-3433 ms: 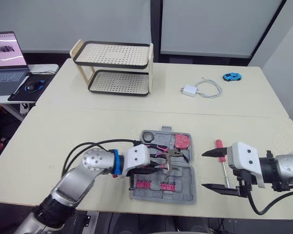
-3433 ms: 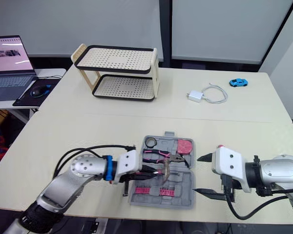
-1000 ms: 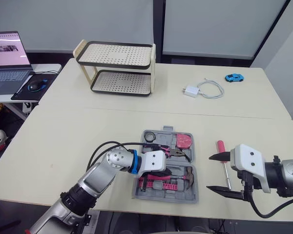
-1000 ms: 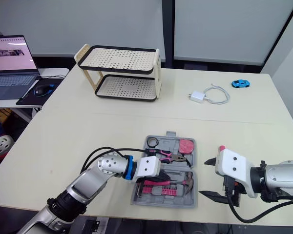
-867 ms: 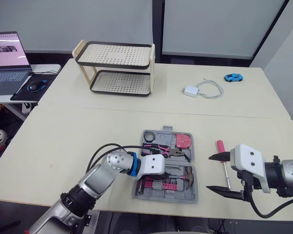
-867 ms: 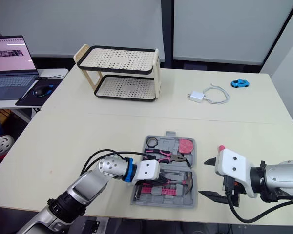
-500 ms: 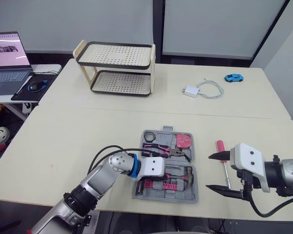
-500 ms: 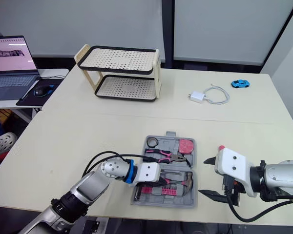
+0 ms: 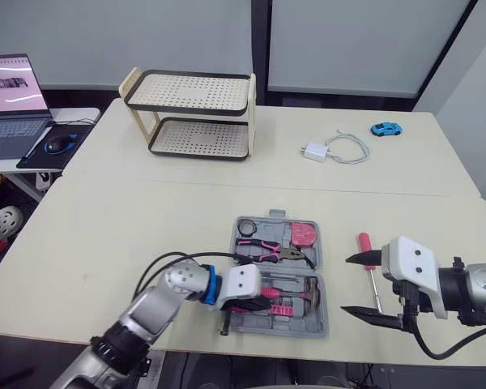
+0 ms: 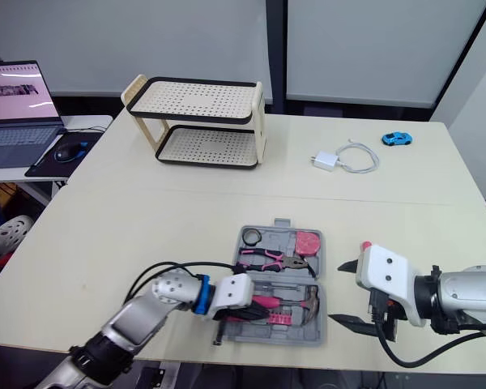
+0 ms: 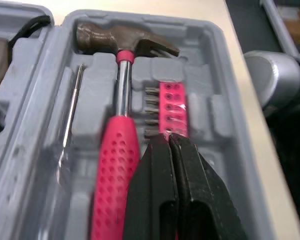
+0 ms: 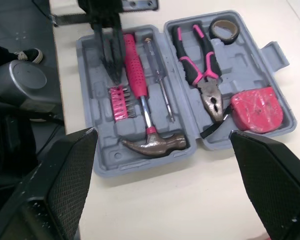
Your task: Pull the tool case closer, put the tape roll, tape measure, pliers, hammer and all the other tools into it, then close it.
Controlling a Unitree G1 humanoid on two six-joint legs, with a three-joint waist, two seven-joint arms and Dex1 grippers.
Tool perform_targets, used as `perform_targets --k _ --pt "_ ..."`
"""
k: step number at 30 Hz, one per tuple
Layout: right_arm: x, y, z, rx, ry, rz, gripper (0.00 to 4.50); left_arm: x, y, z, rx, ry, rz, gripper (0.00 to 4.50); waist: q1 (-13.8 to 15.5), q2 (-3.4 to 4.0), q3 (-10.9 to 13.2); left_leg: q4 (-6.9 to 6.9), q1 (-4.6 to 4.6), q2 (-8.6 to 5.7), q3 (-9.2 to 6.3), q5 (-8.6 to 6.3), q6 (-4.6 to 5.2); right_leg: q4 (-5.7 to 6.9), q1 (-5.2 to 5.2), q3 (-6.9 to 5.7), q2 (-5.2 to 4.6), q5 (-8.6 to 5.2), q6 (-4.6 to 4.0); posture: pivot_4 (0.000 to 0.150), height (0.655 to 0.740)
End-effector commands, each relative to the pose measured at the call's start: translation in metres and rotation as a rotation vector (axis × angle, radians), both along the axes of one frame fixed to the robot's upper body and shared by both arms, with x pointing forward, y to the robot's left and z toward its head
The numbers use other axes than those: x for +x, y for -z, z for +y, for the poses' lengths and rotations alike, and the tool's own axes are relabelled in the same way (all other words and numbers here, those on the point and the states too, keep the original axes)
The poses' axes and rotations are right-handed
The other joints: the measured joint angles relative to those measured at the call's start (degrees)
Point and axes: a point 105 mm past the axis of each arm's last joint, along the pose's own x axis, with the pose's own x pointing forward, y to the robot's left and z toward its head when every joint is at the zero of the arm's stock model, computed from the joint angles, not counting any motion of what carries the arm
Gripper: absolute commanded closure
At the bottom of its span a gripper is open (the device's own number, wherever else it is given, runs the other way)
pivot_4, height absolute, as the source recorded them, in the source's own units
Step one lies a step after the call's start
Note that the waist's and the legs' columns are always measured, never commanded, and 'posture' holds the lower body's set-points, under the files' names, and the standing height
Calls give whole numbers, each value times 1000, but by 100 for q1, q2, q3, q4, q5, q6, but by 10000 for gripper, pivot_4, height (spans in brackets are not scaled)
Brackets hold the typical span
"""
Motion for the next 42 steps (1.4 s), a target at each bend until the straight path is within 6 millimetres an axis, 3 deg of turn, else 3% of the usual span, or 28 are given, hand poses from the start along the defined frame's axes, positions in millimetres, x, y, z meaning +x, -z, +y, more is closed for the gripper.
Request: perform_targets --k 1,6,11,15,17,21,27,32,36,42 --pt "6 -14 -2 15 26 -92 0 2 -40 18 -112 -20 -59 44665 3 0 0 0 1 0 0 0 0 -1 1 0 -1 0 0 1500 7350" --pt "15 -18 -26 6 168 -193 0 12 -62 65 -149 -189 -113 44665 5 0 0 -4 0 0 1 0 0 -4 -2 0 -1 -1 -1 1500 7350" --pt "12 -7 -59 -5 335 -270 0 14 -50 121 -85 -399 -123 44665 7 0 0 -6 -1 0 4 0 0 -6 -4 0 -2 -1 -1 1500 7350" --pt "7 2 -94 26 497 -314 0 7 -37 154 -85 -568 -84 36180 2 1 0 -6 1 1 6 -1 0 -4 -2 2 -2 -2 -2 1500 7350" --pt "3 8 -113 48 598 -339 0 -1 -26 170 -87 -660 -60 29820 1 0 0 -7 4 2 8 -1 0 -4 -1 4 -2 -2 -2 1500 7350" --pt "-9 26 -135 79 720 -337 0 -12 -13 179 -95 -723 -49 17834 -5 1 -1 -13 7 4 11 -1 0 -4 -2 5 -2 -5 -7 1500 7350" --pt "-35 56 -136 69 730 -212 0 -16 -11 182 -117 -771 -62 295 -3 5 -4 -14 10 6 13 -1 0 -2 0 7 -1 -9 -12 1500 7350" --pt "-54 71 -132 61 687 -83 0 -15 -14 188 -134 -867 -102 295 -14 6 -6 -15 14 8 19 -2 0 -3 0 12 0 -12 -13 1500 7350" --pt "-51 73 -130 52 657 -94 0 -18 -13 195 -148 -970 -98 295 -22 4 -8 -16 19 11 26 -2 0 -2 2 17 1 -14 -13 1500 7350" --pt "-45 75 -127 55 641 -103 0 -23 -13 197 -133 -964 -87 295 -7 2 -10 -16 20 13 27 -2 -2 -2 2 17 3 -17 -14 1500 7350"
